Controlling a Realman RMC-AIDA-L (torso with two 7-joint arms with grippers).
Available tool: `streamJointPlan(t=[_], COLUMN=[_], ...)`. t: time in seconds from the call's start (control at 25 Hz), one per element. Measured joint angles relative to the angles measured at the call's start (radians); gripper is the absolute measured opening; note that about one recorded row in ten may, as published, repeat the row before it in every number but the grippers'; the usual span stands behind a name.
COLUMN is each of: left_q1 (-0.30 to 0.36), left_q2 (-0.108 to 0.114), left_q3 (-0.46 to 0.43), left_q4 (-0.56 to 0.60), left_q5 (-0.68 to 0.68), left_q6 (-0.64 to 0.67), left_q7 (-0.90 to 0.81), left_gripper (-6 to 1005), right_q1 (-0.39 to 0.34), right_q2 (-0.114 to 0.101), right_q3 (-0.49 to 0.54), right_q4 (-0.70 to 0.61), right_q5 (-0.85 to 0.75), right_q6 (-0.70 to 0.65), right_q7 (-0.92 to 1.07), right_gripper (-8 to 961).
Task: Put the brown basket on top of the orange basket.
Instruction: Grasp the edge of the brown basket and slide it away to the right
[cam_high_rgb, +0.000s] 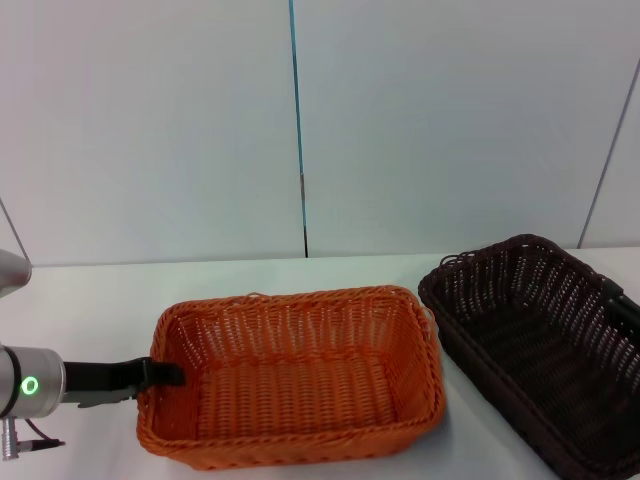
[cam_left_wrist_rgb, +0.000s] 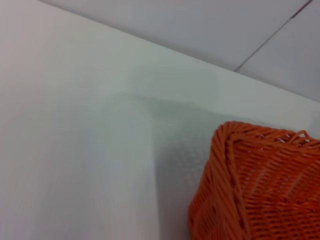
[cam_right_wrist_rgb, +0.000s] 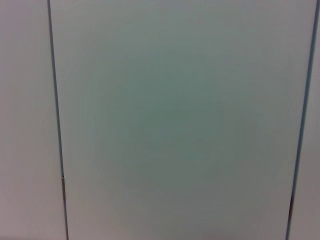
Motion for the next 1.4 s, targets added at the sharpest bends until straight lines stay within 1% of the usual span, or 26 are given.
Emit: streamJointPlan(t=[0.16, 0.4, 0.52, 0.6, 0.8, 0.92, 1.0, 1.04, 1.08, 1.12, 1.16, 1.2, 1.24, 1.28, 1.32, 1.4], left_q1=[0.004, 0.011, 0.024, 0.039, 0.083, 0.119, 0.155, 0.168, 0.206, 0.206, 0.222, 0.241, 0.275, 0.275, 0.299, 0.335], left_q2=[-0.003, 0.000, -0.005, -0.014, -0.047, -0.077, -0.110, -0.121, -0.137, -0.137, -0.139, -0.140, -0.139, -0.139, -0.139, -0.139], left_q3=[0.000, 0.000, 0.000, 0.000, 0.001, -0.001, -0.002, -0.002, 0.014, 0.014, 0.022, 0.030, 0.034, 0.034, 0.033, 0.030], left_q4=[0.000, -0.004, -0.039, -0.080, -0.196, -0.279, -0.358, -0.384, -0.437, -0.437, -0.451, -0.461, -0.468, -0.468, -0.470, -0.472], left_q5=[0.001, 0.002, 0.001, 0.001, 0.001, -0.006, -0.031, -0.040, -0.089, -0.089, -0.116, -0.166, -0.257, -0.257, -0.338, -0.457], left_q6=[0.011, 0.012, 0.008, 0.004, -0.013, -0.014, -0.002, 0.004, 0.023, 0.023, 0.032, 0.043, 0.057, 0.057, 0.068, 0.080], left_q7=[-0.002, -0.006, -0.006, -0.007, -0.007, -0.007, 0.002, 0.009, 0.046, 0.046, 0.065, 0.091, 0.142, 0.142, 0.194, 0.278], left_gripper=[583, 760, 847, 866, 905, 905, 905, 905, 905, 905, 905, 905, 905, 905, 905, 905], right_q1=[0.001, 0.000, -0.002, -0.003, -0.007, -0.009, -0.014, -0.016, -0.018, -0.019, -0.020, -0.020, -0.020, -0.020, -0.020, -0.020], right_q2=[0.000, 0.000, 0.000, 0.000, 0.000, 0.000, -0.001, -0.001, 0.000, 0.000, 0.000, 0.000, 0.000, 0.001, 0.001, 0.002], right_q3=[-0.002, -0.004, -0.004, -0.005, -0.005, -0.005, -0.006, -0.007, -0.008, -0.008, -0.006, -0.004, 0.000, 0.002, 0.005, 0.009], right_q4=[0.000, 0.001, 0.003, 0.006, 0.013, 0.022, 0.037, 0.046, 0.053, 0.062, 0.068, 0.076, 0.085, 0.094, 0.104, 0.125], right_q5=[0.000, 0.000, 0.000, 0.000, 0.001, 0.004, 0.006, 0.006, 0.005, 0.005, 0.006, 0.007, 0.007, 0.008, 0.008, 0.008], right_q6=[0.000, 0.000, 0.000, 0.000, 0.000, 0.001, 0.008, 0.013, 0.018, 0.024, 0.032, 0.043, 0.057, 0.071, 0.086, 0.108], right_q7=[0.000, 0.000, 0.000, 0.003, 0.007, 0.010, 0.010, 0.010, 0.010, 0.011, 0.011, 0.012, 0.013, 0.013, 0.014, 0.018], right_gripper=[733, 733, 733, 733, 732, 732, 732, 732, 732, 732, 732, 732, 732, 732, 732, 732])
